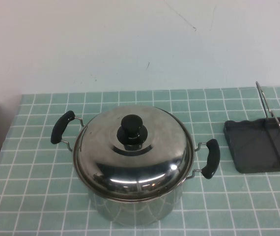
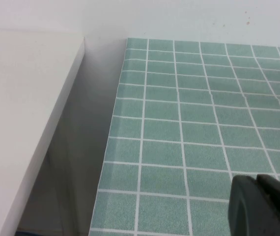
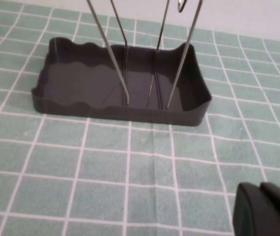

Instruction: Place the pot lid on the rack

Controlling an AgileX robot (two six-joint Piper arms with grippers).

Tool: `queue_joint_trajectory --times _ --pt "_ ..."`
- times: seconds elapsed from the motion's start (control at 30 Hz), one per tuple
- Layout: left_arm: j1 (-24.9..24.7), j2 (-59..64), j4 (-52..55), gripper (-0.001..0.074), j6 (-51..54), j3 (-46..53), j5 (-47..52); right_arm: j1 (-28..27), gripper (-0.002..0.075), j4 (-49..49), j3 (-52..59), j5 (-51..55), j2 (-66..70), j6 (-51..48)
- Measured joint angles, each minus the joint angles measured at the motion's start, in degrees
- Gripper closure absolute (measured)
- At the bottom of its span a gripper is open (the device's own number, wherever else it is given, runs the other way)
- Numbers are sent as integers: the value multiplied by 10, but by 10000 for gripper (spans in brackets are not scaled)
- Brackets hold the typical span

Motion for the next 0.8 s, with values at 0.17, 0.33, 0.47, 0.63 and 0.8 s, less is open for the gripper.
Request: queue_joint_trajectory --times 0.17,0.33,0.47,0.63,0.8 --pt "0 0 0 738 0 0 0 0 729 0 1 -5 0 0" --pt "0 0 0 738 0 0 -3 0 729 0 3 -35 0 0" --pt "0 0 11 738 0 2 -39 0 729 0 3 -95 0 0" --pt "0 0 25 738 0 2 -91 0 729 0 3 -156 0 0" --pt "0 0 28 738 2 2 -96 0 729 0 3 -156 0 0"
